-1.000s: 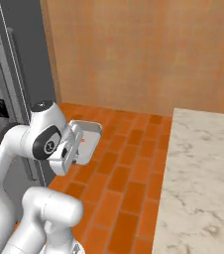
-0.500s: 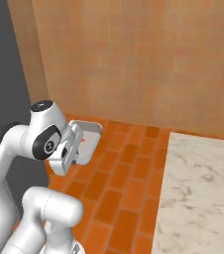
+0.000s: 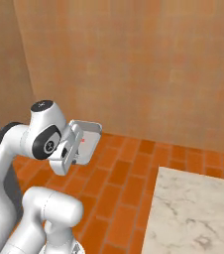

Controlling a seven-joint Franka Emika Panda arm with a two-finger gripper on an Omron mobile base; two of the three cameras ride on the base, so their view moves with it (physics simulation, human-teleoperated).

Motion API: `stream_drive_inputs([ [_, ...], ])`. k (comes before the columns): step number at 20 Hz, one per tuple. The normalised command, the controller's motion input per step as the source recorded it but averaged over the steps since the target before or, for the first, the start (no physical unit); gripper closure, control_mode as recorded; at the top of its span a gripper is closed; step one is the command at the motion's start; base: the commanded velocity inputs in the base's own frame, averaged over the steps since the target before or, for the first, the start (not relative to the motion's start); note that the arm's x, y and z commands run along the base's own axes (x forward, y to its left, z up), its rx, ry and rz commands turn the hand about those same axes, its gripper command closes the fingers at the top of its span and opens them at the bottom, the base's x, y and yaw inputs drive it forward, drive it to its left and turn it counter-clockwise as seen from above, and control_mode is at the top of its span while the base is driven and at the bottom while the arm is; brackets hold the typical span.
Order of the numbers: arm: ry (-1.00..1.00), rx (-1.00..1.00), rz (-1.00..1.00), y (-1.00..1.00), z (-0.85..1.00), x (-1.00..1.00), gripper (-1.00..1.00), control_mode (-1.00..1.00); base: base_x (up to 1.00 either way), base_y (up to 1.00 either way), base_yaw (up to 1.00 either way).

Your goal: Take the meat container that has the shrimp and place it on the second highest rack of the freezer. Then take the vegetable container that has the mushroom and lemon and place it on the highest rack of the freezer.

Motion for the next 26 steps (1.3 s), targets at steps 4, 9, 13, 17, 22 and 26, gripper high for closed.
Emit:
stream_drive_inputs([
  [4,0.00,0.00,0.00,0.00,0.00,0.00,1.00,1.00,0.62,-0.47,0.21],
  [9,0.00,0.00,0.00,0.00,0.00,0.00,1.00,1.00,0.23,-0.46,0.62],
  [13,0.00,0.00,0.00,0.00,0.00,0.00,1.00,1.00,0.14,-0.47,0.77],
  [17,0.00,0.00,0.00,0.00,0.00,0.00,1.00,1.00,0.13,-0.49,0.77],
  [22,0.00,0.00,0.00,0.00,0.00,0.00,1.00,1.00,0.18,-0.50,0.76],
  [26,0.00,0.00,0.00,0.00,0.00,0.00,1.00,1.00,0.29,-0.38,0.78],
])
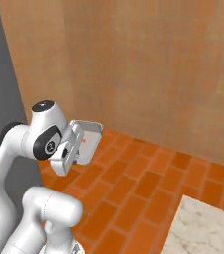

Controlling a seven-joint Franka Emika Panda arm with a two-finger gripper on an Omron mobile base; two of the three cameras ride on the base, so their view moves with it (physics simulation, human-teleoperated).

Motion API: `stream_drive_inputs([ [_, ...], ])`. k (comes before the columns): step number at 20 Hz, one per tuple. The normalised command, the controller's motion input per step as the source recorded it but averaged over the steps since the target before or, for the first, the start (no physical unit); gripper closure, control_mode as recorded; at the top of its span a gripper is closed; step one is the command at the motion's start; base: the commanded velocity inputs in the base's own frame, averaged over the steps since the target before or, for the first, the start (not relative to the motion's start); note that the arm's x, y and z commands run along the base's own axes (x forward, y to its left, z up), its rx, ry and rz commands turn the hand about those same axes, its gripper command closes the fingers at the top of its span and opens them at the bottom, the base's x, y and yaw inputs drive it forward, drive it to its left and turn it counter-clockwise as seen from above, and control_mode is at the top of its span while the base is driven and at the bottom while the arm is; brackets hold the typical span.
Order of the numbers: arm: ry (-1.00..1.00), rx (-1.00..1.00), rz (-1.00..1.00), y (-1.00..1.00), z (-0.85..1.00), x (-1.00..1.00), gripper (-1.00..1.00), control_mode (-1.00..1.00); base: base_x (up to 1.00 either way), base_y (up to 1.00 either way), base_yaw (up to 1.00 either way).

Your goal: Take the meat container that has the shrimp and place it on the second highest rack of the freezer. Then take the vegetable container that has the mushroom and lemon and place it on the highest rack of the freezer.

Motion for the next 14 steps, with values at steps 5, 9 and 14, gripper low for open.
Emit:
stream_drive_inputs([
  [5,0.00,0.00,0.00,0.00,0.00,0.00,1.00,1.00,0.57,0.04,0.53],
  [9,0.00,0.00,0.00,0.00,0.00,0.00,1.00,1.00,0.92,0.01,0.07],
  [14,0.00,0.00,0.00,0.00,0.00,0.00,1.00,1.00,0.90,-0.05,0.16],
])
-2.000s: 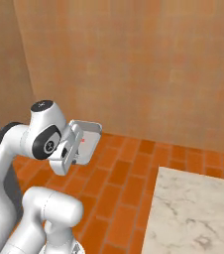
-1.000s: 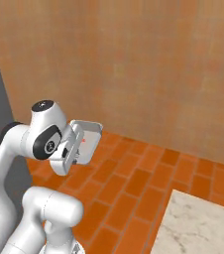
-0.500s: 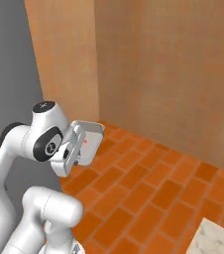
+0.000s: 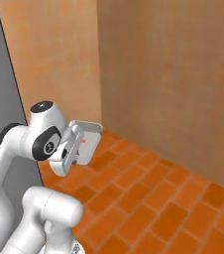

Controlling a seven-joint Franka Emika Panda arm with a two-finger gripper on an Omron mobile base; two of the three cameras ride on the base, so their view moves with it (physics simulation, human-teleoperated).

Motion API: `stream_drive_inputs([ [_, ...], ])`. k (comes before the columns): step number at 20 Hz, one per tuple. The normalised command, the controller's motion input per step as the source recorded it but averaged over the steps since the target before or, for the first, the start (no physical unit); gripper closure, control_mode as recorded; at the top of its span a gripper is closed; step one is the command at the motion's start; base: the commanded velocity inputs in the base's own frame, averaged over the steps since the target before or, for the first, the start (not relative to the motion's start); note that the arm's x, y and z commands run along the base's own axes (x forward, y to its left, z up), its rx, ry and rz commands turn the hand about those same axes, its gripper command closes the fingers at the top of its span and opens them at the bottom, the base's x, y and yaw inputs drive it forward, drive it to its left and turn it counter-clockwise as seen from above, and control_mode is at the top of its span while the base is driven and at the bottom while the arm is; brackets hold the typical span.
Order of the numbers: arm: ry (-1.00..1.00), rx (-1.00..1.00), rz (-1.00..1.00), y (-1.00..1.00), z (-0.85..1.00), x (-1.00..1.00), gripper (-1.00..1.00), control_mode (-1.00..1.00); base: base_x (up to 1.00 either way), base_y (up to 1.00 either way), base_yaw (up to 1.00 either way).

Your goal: Take the meat container that has the shrimp and place it on the second highest rack of the freezer. Then take the vegetable container that has the mushroom and lemon and place it on the highest rack of the freezer.

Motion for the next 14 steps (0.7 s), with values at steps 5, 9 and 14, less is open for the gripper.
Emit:
stream_drive_inputs([
  [5,0.00,0.00,0.00,0.00,0.00,0.00,1.00,1.00,0.27,-0.22,0.81],
  [9,0.00,0.00,0.00,0.00,0.00,0.00,1.00,1.00,0.11,-0.16,0.92],
  [14,0.00,0.00,0.00,0.00,0.00,0.00,1.00,1.00,0.20,-0.20,0.89],
])
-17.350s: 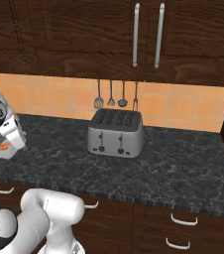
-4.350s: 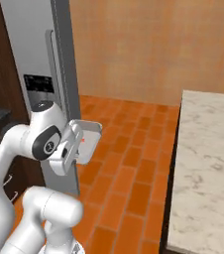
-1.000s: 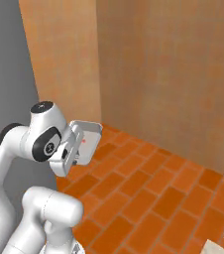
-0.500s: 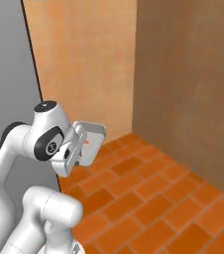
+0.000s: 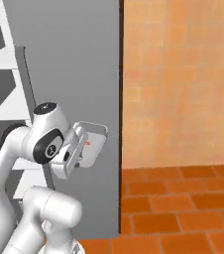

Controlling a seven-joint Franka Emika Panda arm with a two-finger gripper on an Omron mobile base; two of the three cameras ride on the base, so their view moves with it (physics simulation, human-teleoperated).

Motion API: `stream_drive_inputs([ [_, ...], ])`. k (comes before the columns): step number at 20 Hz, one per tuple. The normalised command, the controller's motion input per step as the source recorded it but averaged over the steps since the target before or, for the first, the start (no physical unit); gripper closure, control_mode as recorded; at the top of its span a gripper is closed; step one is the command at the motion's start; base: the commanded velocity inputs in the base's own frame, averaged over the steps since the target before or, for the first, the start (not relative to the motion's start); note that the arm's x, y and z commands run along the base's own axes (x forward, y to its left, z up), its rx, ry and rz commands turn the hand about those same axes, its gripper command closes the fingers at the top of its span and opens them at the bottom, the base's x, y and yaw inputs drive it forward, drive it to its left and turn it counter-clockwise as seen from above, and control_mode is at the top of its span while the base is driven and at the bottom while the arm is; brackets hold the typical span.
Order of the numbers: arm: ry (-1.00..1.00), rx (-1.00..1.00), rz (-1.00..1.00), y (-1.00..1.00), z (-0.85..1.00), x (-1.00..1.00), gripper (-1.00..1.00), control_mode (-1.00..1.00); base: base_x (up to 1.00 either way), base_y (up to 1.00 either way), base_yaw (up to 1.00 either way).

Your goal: Take the meat container that has the shrimp and place it on the second highest rack of the freezer. Then take the vegetable container that has the mushroom and lemon and place it on the highest rack of the freezer.

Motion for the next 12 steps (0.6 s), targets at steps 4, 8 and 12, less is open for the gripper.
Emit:
stream_drive_inputs([
  [4,0.00,0.00,0.00,0.00,0.00,0.00,1.00,1.00,0.23,-0.23,0.87],
  [8,0.00,0.00,0.00,0.00,0.00,0.00,1.00,1.00,0.24,-0.26,0.85],
  [12,0.00,0.00,0.00,0.00,0.00,0.00,1.00,1.00,0.19,-0.21,0.75],
])
